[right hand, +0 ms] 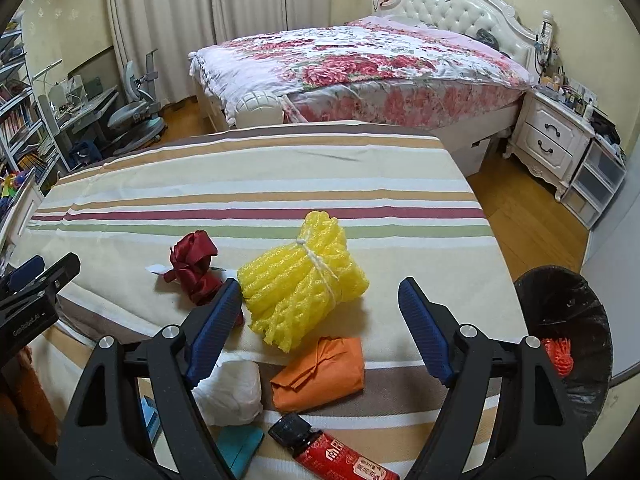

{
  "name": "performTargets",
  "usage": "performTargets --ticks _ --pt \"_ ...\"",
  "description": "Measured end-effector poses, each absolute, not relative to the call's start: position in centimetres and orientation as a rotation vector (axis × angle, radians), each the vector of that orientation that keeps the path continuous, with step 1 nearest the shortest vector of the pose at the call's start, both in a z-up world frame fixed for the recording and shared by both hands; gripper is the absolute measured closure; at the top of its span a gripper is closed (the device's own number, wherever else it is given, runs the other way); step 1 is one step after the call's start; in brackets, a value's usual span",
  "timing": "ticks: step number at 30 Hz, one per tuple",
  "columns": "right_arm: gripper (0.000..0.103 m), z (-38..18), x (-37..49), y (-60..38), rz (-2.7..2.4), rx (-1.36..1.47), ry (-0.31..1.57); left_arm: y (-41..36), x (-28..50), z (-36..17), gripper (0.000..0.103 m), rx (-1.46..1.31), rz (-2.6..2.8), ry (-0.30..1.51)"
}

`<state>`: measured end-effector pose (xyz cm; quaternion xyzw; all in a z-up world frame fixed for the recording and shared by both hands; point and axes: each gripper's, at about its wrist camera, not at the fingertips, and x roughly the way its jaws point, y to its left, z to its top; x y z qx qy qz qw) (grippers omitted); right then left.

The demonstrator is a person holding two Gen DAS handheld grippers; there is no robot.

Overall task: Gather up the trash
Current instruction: 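Move both open tools back over the remaining mattress items, then close the right tool on the yellow foam net, then grasp the dark red bag with the left tool while the right tool holds the yellow net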

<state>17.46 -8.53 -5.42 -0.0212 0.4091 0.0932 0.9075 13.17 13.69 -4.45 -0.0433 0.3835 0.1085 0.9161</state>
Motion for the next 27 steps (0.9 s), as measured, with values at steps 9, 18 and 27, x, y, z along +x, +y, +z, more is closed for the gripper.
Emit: performTargets --ticks 9,18,27 --pt "0.062 -6.2 17.2 -9.3 0.171 -0.028 0.869 11.8 13.8 -4.5 0.022 -0.081 0.163 0.793" --pt "0.062 -5.9 16.3 -13.3 0.086 -0.028 0.834 7.2 14.8 -4.3 0.022 -0.025 0.073 0.791" --pt "0.062 -6.5 15.6 -16.8 0.055 0.021 0.834 3.3 16.3 -4.0 0.022 0.016 -0.011 0.788"
